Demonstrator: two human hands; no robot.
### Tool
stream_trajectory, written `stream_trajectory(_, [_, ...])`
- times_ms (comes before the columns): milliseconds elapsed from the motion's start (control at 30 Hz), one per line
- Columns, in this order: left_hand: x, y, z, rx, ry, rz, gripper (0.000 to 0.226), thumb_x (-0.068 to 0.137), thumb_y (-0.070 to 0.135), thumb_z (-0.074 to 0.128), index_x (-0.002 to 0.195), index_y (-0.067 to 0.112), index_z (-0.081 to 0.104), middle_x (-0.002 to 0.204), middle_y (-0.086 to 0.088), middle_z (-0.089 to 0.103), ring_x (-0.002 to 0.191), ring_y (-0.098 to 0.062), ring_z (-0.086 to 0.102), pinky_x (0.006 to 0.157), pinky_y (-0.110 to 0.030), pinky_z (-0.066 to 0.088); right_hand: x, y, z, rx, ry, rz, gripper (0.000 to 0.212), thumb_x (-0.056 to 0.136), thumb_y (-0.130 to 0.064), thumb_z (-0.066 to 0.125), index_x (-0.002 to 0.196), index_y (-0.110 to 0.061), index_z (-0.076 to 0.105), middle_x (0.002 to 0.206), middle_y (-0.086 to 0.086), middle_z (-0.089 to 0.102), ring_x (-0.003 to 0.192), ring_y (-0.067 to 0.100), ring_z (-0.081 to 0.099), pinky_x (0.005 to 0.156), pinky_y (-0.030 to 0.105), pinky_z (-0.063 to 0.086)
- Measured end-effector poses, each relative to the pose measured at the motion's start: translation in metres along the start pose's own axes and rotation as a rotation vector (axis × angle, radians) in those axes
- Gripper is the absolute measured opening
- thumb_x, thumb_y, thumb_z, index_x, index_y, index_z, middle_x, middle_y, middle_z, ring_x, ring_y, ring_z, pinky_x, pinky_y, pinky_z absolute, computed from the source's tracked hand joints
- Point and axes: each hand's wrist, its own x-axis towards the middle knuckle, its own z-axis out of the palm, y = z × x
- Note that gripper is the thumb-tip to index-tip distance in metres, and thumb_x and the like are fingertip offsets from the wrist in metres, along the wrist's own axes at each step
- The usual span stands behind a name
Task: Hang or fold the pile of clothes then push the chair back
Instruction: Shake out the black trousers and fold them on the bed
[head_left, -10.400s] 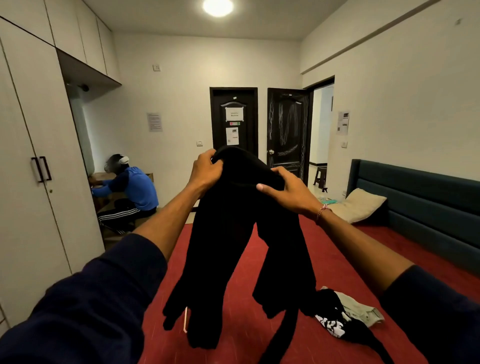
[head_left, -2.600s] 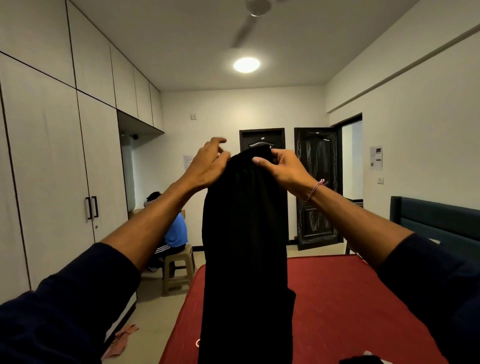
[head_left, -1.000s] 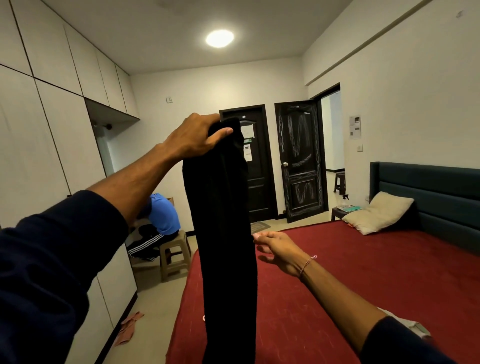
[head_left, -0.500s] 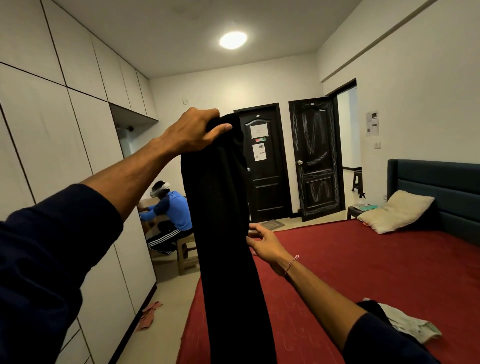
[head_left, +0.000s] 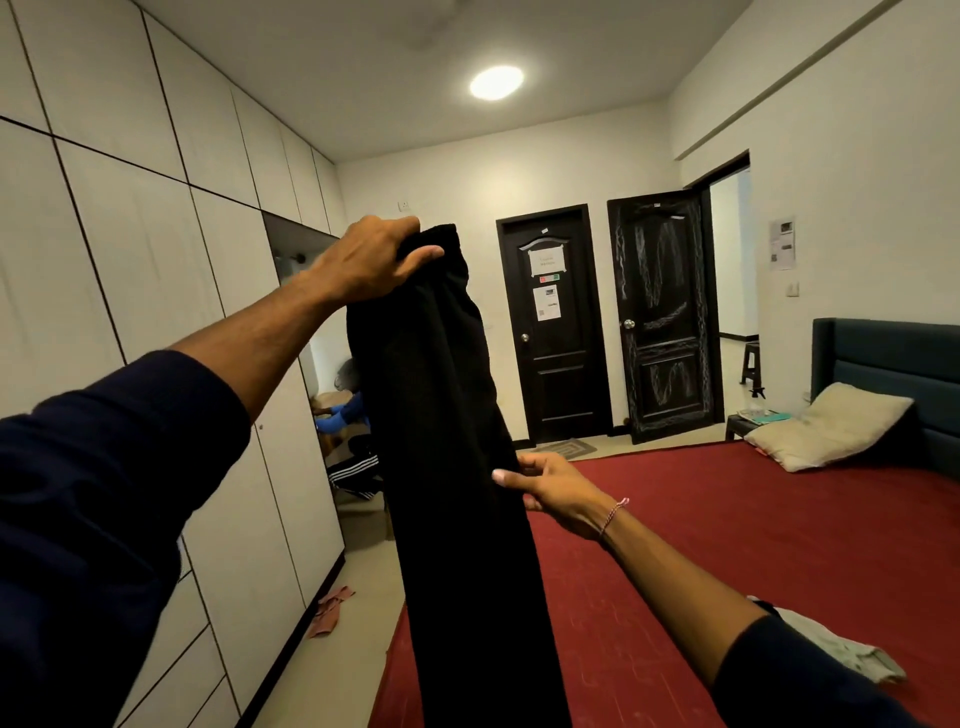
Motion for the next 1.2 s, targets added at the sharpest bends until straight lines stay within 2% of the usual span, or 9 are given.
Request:
stream_trajectory(67, [-0.004, -0.009, -0.008, 0.020, -0.002, -0.034, 0.040, 0.099, 0.048, 0.053, 0.083, 0.011, 0.049, 0.066, -0.008, 0.052, 0.055, -0.022, 0.046, 0.050, -0.028, 0.032, -0.003, -0.005, -0.012, -0.030, 0.155, -0.051, 0.043, 0.076, -0.026, 0.086, 0.108, -0.002, 0.072, 0.101, 0.013, 0.068, 0.067, 0.006, 0.059, 0.055, 0.019, 0.041])
stream_trajectory(167, [-0.012, -0.021, -0.017, 0.039, 0.013, -0.092, 0.037, 0.099, 0.048, 0.053, 0.084, 0.014, 0.048, 0.068, -0.006, 0.050, 0.058, -0.023, 0.047, 0.050, -0.028, 0.032, -0.011, -0.016, -0.029, -0.028, 0.314, -0.112, 0.062, 0.061, -0.044, 0.092, 0.112, -0.013, 0.075, 0.113, 0.011, 0.073, 0.085, 0.012, 0.062, 0.062, 0.025, 0.039])
stream_trajectory(300, [-0.020, -0.025, -0.020, 0.011, 0.048, -0.188, 0.040, 0.099, 0.049, 0.050, 0.085, 0.012, 0.050, 0.071, -0.008, 0.052, 0.062, -0.024, 0.048, 0.057, -0.032, 0.033, -0.021, -0.035, -0.042, 0.128, 0.419, -0.165, 0.035, 0.083, -0.024, 0.080, 0.116, -0.017, 0.073, 0.111, 0.005, 0.075, 0.096, 0.015, 0.066, 0.072, 0.027, 0.046])
stream_trajectory(400, [-0.028, -0.022, -0.017, -0.080, 0.063, -0.247, 0.047, 0.100, 0.051, 0.048, 0.088, 0.006, 0.055, 0.075, -0.010, 0.056, 0.066, -0.025, 0.052, 0.057, -0.034, 0.039, -0.024, -0.046, -0.053, 0.213, 0.489, -0.183, 0.034, 0.087, -0.010, 0.076, 0.120, -0.012, 0.071, 0.110, 0.006, 0.073, 0.096, 0.016, 0.068, 0.060, 0.016, 0.050])
stream_trajectory(600, [-0.048, -0.014, -0.004, -0.178, 0.074, -0.295, 0.053, 0.101, 0.056, 0.043, 0.090, 0.006, 0.057, 0.075, -0.011, 0.058, 0.068, -0.030, 0.057, 0.061, -0.044, 0.047, -0.047, -0.069, -0.075, 0.004, 0.562, -0.179, 0.012, 0.092, -0.012, 0.070, 0.104, -0.011, 0.072, 0.099, 0.007, 0.072, 0.082, 0.015, 0.066, 0.054, 0.018, 0.049])
stream_trajectory(767, [-0.055, 0.004, 0.021, -0.225, 0.012, -0.341, 0.050, 0.102, 0.055, 0.038, 0.096, 0.008, 0.055, 0.085, -0.010, 0.058, 0.077, -0.028, 0.056, 0.067, -0.039, 0.043, -0.077, -0.098, -0.112, -0.326, 0.733, -0.216, 0.014, 0.097, -0.015, 0.064, 0.102, -0.004, 0.071, 0.090, 0.013, 0.067, 0.077, 0.021, 0.059, 0.057, 0.026, 0.046])
stream_trajectory(933, [-0.061, 0.021, 0.067, -0.389, -0.065, -0.421, 0.052, 0.103, 0.056, 0.033, 0.102, 0.009, 0.056, 0.091, -0.007, 0.059, 0.084, -0.024, 0.057, 0.069, -0.036, 0.042, -0.089, -0.133, -0.138, -0.489, 0.723, -0.041, 0.042, 0.101, 0.001, 0.041, 0.064, -0.017, 0.044, 0.057, 0.002, 0.034, 0.046, 0.010, 0.032, 0.036, 0.018, 0.025])
stream_trajectory(1100, [-0.119, -0.003, 0.149, -0.559, -0.139, -0.751, 0.064, 0.099, 0.067, 0.029, 0.104, 0.009, 0.056, 0.100, -0.009, 0.062, 0.094, -0.028, 0.060, 0.083, -0.043, 0.047, -0.005, -0.101, -0.129, -0.515, 0.700, 0.017, 0.042, 0.095, 0.008, 0.043, 0.061, -0.016, 0.042, 0.061, 0.005, 0.043, 0.047, 0.016, 0.052, 0.032, 0.015, 0.036])
stream_trajectory(1200, [-0.201, -0.018, 0.224, -0.614, -0.240, -0.995, 0.064, 0.101, 0.062, 0.031, 0.099, 0.004, 0.057, 0.098, -0.013, 0.062, 0.097, -0.034, 0.060, 0.079, -0.040, 0.045, 0.073, -0.015, -0.108, -0.538, 0.630, 0.106, 0.013, 0.089, -0.004, 0.062, 0.089, -0.016, 0.057, 0.075, 0.013, 0.062, 0.053, 0.019, 0.067, 0.043, 0.024, 0.052])
